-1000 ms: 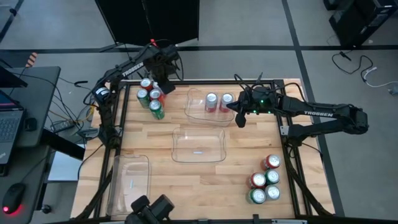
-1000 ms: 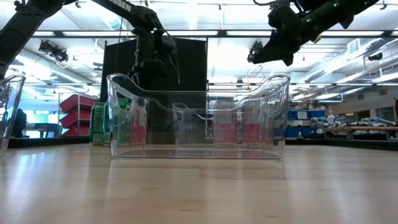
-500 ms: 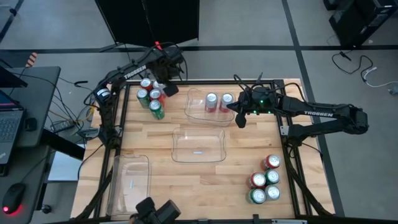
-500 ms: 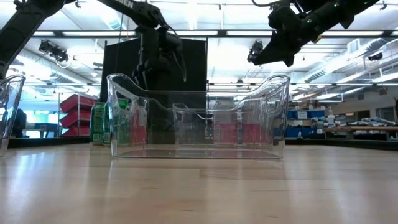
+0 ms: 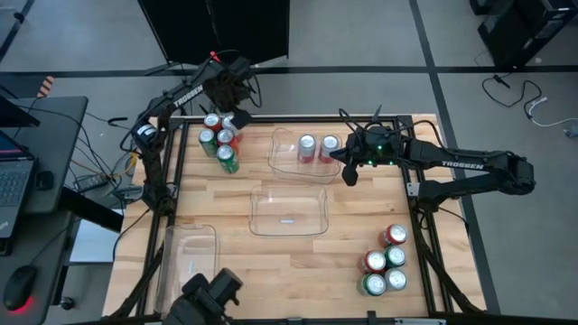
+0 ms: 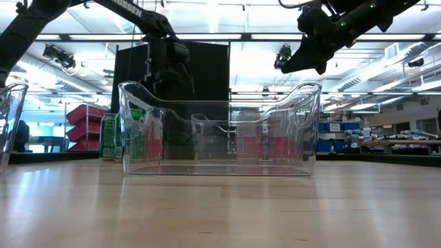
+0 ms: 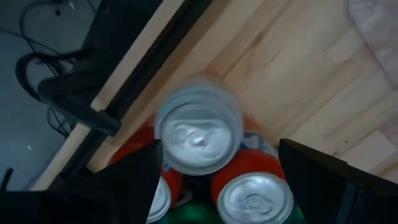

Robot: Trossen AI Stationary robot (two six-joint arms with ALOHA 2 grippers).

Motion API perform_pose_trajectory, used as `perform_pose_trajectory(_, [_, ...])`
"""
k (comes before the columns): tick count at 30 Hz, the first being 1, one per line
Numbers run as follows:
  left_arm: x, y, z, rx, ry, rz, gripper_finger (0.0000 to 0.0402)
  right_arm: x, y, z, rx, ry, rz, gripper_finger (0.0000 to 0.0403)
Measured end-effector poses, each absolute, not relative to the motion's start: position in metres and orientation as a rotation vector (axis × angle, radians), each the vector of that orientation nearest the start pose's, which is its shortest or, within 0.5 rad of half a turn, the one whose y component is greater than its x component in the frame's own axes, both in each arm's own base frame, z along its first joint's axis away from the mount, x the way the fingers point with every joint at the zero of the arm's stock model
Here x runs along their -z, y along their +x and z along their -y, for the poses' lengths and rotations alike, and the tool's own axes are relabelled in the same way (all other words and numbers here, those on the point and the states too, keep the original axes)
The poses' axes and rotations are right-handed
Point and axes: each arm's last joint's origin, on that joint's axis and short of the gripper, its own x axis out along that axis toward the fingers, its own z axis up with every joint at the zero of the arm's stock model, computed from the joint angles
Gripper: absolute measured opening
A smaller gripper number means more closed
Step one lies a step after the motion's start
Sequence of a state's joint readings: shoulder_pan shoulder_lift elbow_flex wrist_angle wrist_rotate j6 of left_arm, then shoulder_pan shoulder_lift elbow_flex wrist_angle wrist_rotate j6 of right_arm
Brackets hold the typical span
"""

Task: Sort soda cans
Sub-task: Put the top pink white soda can into the top transparent bin

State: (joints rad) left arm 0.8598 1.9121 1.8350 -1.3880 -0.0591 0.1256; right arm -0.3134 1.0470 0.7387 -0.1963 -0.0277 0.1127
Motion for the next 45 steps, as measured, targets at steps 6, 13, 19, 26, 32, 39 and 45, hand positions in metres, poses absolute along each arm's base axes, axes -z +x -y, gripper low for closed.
perform_pose_trajectory(6, [-0.296,0.236,-0.284,-0.649,-0.507,-1.406,0.0324,-0.268,0.214,0.068,0.308,0.196,-0.483,0.0004])
perform_pose_trajectory(13, [-0.288,0.237,-0.288,-0.638,-0.522,-1.433,0.0324,-0.268,0.214,0.068,0.309,0.203,-0.482,0.0003])
perform_pose_trajectory(19, [-0.286,0.232,-0.291,-0.653,-0.524,-1.443,0.0324,-0.268,0.213,0.068,0.309,0.204,-0.484,0.0003])
perform_pose_trajectory(26, [-0.286,0.232,-0.292,-0.654,-0.527,-1.441,0.0324,-0.268,0.214,0.068,0.304,0.205,-0.484,0.0007])
perform_pose_trajectory(32, [-0.286,0.231,-0.293,-0.657,-0.526,-1.441,0.0324,-0.268,0.214,0.068,0.293,0.216,-0.483,0.0005])
perform_pose_trajectory(39, [-0.270,0.228,-0.293,-0.644,-0.536,-1.468,0.0324,-0.268,0.214,0.068,0.293,0.216,-0.482,0.0009])
perform_pose_trajectory(45, [-0.256,0.229,-0.293,-0.640,-0.530,-1.464,0.0324,-0.268,0.214,0.068,0.293,0.216,-0.482,0.0008])
